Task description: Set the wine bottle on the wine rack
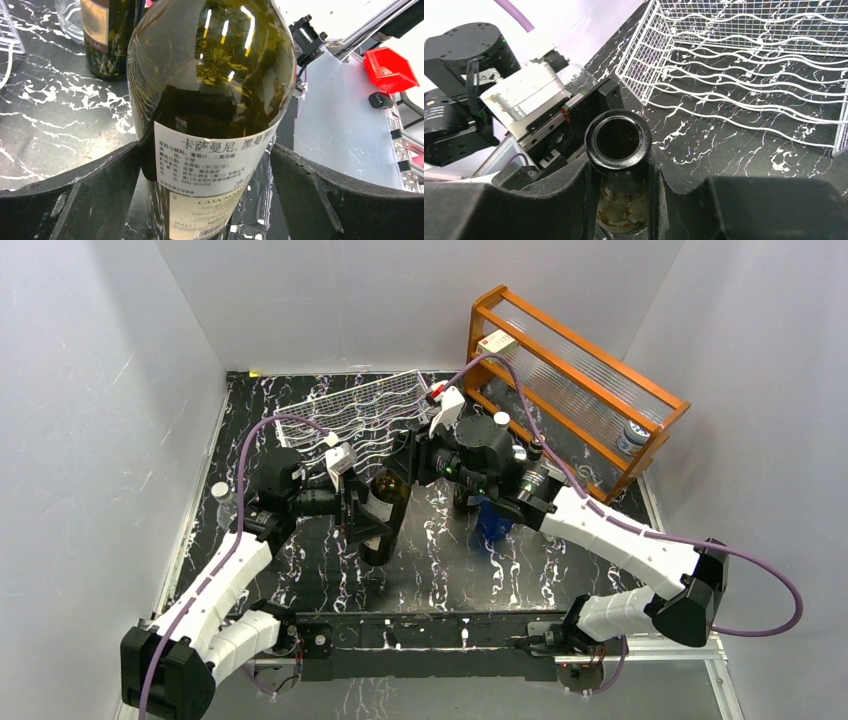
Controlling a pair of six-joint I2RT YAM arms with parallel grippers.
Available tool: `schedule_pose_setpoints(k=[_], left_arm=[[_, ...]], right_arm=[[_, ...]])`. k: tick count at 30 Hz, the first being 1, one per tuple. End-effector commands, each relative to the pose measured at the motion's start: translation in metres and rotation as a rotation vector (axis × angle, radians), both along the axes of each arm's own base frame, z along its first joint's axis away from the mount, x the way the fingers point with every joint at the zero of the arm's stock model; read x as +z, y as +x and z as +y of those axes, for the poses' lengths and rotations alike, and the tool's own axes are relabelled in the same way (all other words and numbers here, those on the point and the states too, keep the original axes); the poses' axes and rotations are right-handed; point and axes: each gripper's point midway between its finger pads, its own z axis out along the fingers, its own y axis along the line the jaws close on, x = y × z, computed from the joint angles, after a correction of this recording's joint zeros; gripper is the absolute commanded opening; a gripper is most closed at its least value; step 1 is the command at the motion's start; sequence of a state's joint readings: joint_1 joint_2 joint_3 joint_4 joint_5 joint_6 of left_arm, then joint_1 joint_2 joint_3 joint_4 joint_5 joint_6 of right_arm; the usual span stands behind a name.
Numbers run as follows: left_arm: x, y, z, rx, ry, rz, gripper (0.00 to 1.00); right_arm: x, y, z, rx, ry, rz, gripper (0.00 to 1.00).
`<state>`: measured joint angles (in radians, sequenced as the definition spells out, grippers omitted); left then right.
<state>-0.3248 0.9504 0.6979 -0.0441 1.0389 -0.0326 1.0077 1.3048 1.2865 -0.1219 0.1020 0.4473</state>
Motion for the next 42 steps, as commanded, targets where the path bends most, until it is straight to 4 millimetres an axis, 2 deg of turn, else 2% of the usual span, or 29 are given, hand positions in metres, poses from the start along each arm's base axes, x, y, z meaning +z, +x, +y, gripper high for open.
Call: schedule_pose_setpoints(k=[1,5,13,17,19,21,26,28,29,32,34,37,42], left_arm=[[0.015,-0.008,-0.008,-0.090,-0.087,-0.049,0.98],[0.019,-0.006,-0.011,-0.093,-0.132,-0.059,0.98],[0.016,-0.004,-0.012,-0.079,-0.144,-0.085,0.92],[0.016,-0.002,-0.012,-0.076,-0.143,-0.099,0.86],[0.019,-0.002,-0.013,-0.087,-0.149,-0.112,0.80],[0.024,-0.003,-0.014,-0.115,-0.156,-0.140,0.66],[0.033,0.004,-0.015,-0.139,-0.136,-0.219,0.00],[0.035,0.010,-0.014,-0.123,-0.110,-0.262,0.00],[0.036,0.015,-0.013,-0.116,-0.096,-0.305,0.00],[0.045,0.026,-0.011,-0.076,-0.070,-0.417,0.00],[0.052,0.034,-0.008,-0.042,-0.054,-0.510,0.00],[0.065,0.050,-0.003,0.019,-0.021,-0.640,0.00],[0.081,0.076,0.007,0.097,0.074,-0.825,0.00]], right_arm=[[0.131,-0.015,-0.014,0.030,0.346,-0.160,0.05],[0.143,-0.021,-0.018,0.046,0.371,-0.177,0.05],[0.153,-0.029,-0.023,0.069,0.403,-0.194,0.04],[0.155,-0.031,-0.024,0.077,0.416,-0.196,0.04],[0.155,-0.032,-0.023,0.085,0.417,-0.195,0.04],[0.154,-0.032,-0.023,0.086,0.415,-0.192,0.04],[0.151,-0.032,-0.025,0.082,0.407,-0.186,0.06],[0.149,-0.032,-0.026,0.079,0.398,-0.182,0.13],[0.148,-0.033,-0.027,0.078,0.393,-0.178,0.19],[0.144,-0.032,-0.030,0.068,0.371,-0.170,0.51],[0.140,-0.033,-0.033,0.061,0.349,-0.171,0.66],[0.138,-0.034,-0.041,0.051,0.325,-0.184,0.79],[0.141,-0.037,-0.053,0.033,0.298,-0.212,0.86]])
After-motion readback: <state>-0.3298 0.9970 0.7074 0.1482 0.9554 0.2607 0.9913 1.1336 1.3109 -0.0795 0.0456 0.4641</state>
